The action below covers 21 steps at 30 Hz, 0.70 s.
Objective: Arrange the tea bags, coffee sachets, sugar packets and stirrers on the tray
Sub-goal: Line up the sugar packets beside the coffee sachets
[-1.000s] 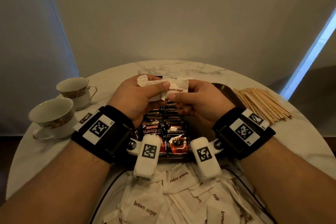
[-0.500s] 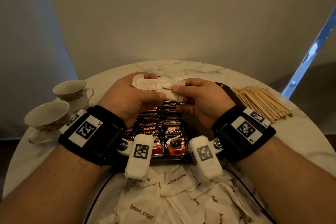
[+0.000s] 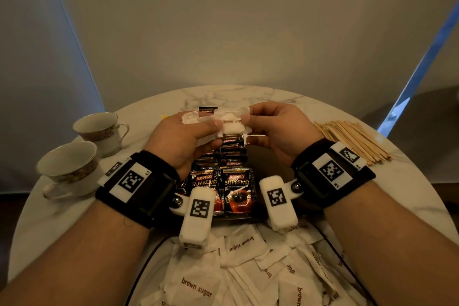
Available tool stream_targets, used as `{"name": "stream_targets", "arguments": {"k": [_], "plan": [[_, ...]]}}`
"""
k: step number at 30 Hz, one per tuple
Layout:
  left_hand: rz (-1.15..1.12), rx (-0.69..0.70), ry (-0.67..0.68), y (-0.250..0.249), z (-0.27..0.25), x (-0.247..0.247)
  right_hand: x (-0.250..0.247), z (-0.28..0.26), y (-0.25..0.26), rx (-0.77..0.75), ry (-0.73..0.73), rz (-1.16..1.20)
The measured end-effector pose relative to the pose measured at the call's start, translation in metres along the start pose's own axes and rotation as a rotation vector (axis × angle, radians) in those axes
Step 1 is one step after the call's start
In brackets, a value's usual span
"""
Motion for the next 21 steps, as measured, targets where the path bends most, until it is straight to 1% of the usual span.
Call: {"name": "stream_targets", "arguments": {"k": [3, 5, 6, 8, 10, 14, 19, 21], "plan": [[-0.055, -0.006, -0.007, -0.002, 0.003, -0.003, -0.025, 0.02, -0.006, 0.074, -0.16, -0.075], [-0.1, -0.007, -0.026, -0.004, 0.006, -0.008, -0.044, 0.033, -0.019, 0.184, -0.248, -0.188], [-0.108, -0.005, -0.035, -0.005, 0.007, -0.01, -0.051, 0.038, -0.026, 0.246, -0.262, -0.266], [-0.108, 0.006, -0.048, -0.007, 0.008, -0.013, -0.06, 0.045, -0.037, 0.358, -0.258, -0.398], [-0.112, 0.013, -0.053, -0.009, 0.009, -0.016, -0.065, 0.047, -0.042, 0.413, -0.274, -0.437], [-0.108, 0.024, -0.045, -0.011, 0.01, -0.017, -0.064, 0.05, -0.044, 0.444, -0.283, -0.463], [-0.106, 0.027, -0.036, -0.013, 0.01, -0.018, -0.056, 0.051, -0.041, 0.482, -0.268, -0.571], [-0.112, 0.031, -0.04, -0.013, 0.01, -0.019, -0.057, 0.051, -0.041, 0.491, -0.277, -0.562]]}}
Point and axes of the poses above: each hand's wrist, its own z-axis towards the middle knuckle, its own x-axis out of the palm, y = z × x, the point moved 5 cm from there along z, towards the middle knuckle, and after that the axes turned 1 degree about -x, right-handed, at the moved point
